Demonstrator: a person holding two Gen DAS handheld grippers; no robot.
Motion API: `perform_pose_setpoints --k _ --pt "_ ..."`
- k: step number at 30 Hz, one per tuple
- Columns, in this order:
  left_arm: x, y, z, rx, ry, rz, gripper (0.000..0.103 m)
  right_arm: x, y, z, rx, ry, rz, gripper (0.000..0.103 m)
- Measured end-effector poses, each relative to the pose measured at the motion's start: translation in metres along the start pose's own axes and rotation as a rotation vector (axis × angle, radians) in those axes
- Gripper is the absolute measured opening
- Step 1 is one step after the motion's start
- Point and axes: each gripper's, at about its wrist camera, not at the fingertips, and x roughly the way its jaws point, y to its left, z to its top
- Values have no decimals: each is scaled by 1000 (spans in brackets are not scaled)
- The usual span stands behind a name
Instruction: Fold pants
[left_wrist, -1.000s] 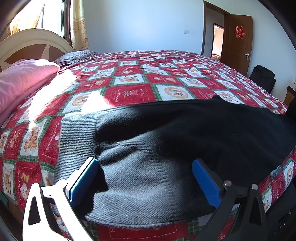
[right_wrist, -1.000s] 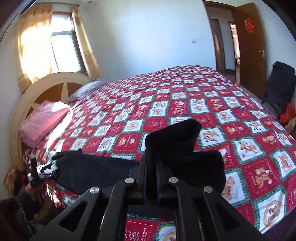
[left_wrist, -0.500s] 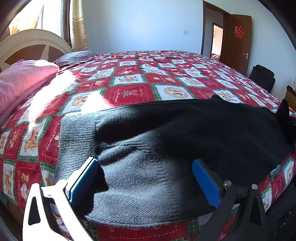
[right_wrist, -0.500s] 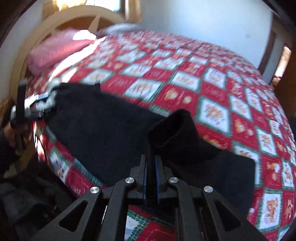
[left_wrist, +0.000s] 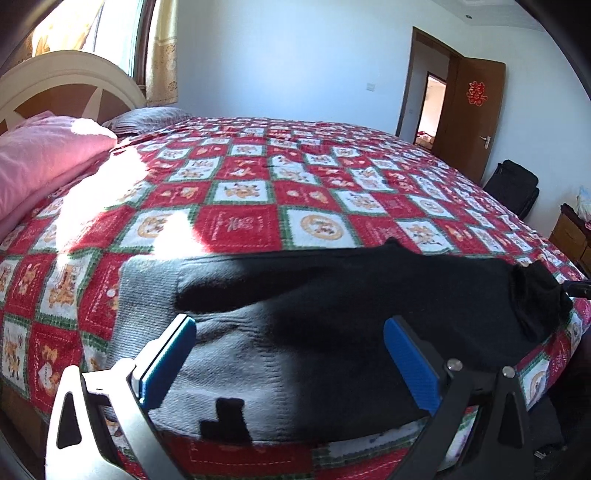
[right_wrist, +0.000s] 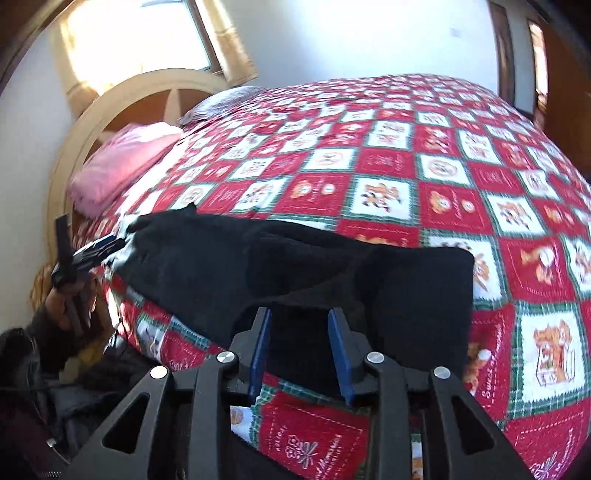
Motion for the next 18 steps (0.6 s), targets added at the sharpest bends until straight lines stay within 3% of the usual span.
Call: perform_pose_setpoints --k 3,7,12,14,16,18 --pt "-6 -21 3 55 -4 -38 103 14 12 -1 -32 39 4 34" --pt "2 -35 0 64 28 -87 103 30 35 9 -77 27 41 34" --pt "12 -38 -9 55 81 -96 103 14 79 37 -202 -102 20 34" --pt "8 -39 -9 59 69 -98 103 -5 72 43 -163 -118 22 35" --pt "6 -43 -8 73 56 -109 103 -24 54 40 -111 -125 -32 40" --pt "6 -45 -8 73 55 -121 103 -33 24 32 -4 -98 -50 40"
